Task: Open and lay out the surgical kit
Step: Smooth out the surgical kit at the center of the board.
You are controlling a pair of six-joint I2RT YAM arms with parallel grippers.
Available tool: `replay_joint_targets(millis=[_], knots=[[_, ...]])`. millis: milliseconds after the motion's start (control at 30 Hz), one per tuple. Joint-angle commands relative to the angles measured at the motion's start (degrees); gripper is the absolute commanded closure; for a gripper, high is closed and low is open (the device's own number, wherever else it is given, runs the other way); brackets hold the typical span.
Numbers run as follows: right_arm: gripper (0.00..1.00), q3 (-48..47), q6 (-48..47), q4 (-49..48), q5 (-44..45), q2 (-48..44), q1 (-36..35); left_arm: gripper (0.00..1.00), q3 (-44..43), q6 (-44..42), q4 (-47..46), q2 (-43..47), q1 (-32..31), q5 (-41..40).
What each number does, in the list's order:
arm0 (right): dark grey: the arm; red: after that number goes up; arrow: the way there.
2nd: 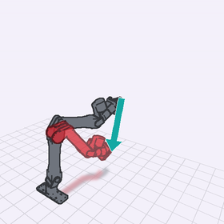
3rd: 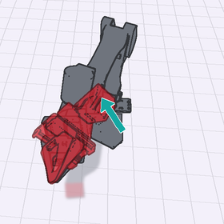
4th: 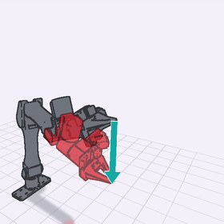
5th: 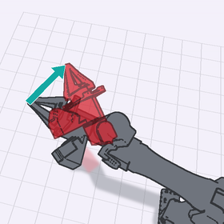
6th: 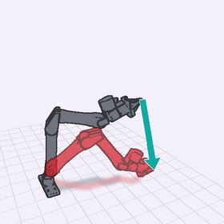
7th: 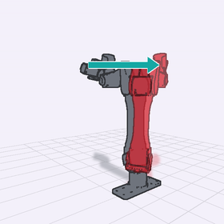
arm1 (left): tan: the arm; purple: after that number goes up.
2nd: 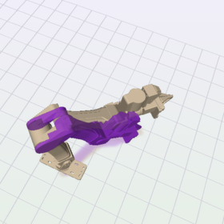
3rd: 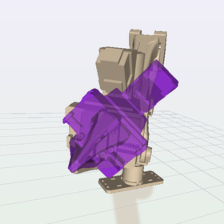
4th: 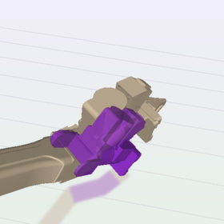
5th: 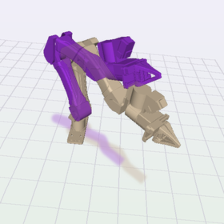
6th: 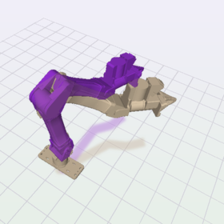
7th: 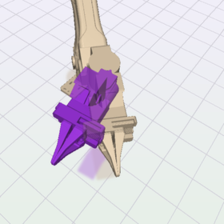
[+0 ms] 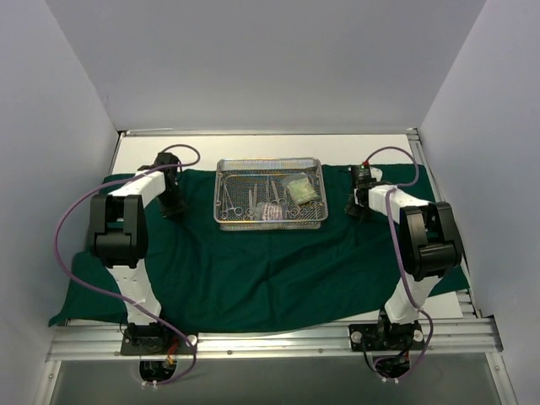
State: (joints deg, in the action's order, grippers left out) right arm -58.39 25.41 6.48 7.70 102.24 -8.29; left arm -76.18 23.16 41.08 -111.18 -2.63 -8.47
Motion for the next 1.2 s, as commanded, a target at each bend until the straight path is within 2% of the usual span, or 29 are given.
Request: replay_joint_targets(millis=[0,167,400,667,800,933,1000,1100,1133,1167], knots=[[1.0,-1.1,-0.1,4.1,0.2,5.3,0.5,0.98,-5.1,-0.8,0.3,-4.9,0.6,-2.9],[1.0,-6.4,0.7,4.1,-2.1,9.6,3.2,0.98,-15.0,-0.5,2.9,-10.9,1.2,-2.9],[1.0,-15.5,1.0,4.7,-3.1,17.1,7.9,0.98,-37.7,-0.2,9.4,-23.3,1.2,-2.3],[1.0,-30.2,0.5,5.6,-3.6,25.2,9.6,0.98,-56.9,0.3,14.6,-34.7,1.5,-1.1],[1.0,-37.2,-0.1,7.6,-3.7,29.9,9.7,0.98,-61.3,0.7,15.1,-37.4,1.8,-0.8],[1.0,-39.3,0.2,8.2,-4.4,30.8,9.7,0.97,-62.0,0.8,15.2,-38.3,2.3,-0.7],[0.95,-39.0,0.1,8.2,-4.5,30.3,9.7,0.95,-61.5,0.7,15.1,-37.9,2.3,-1.3],[0.83,-38.6,-0.6,8.6,-4.5,28.4,9.7,0.86,-60.6,0.0,14.4,-36.5,2.3,-1.1],[0.78,-38.6,-0.8,8.9,-4.5,27.6,9.7,0.8,-60.5,0.1,14.5,-36.0,2.5,-1.0],[0.74,-38.6,-1.1,9.6,-4.5,26.6,9.7,0.69,-60.2,0.0,14.2,-34.4,4.1,-0.9]])
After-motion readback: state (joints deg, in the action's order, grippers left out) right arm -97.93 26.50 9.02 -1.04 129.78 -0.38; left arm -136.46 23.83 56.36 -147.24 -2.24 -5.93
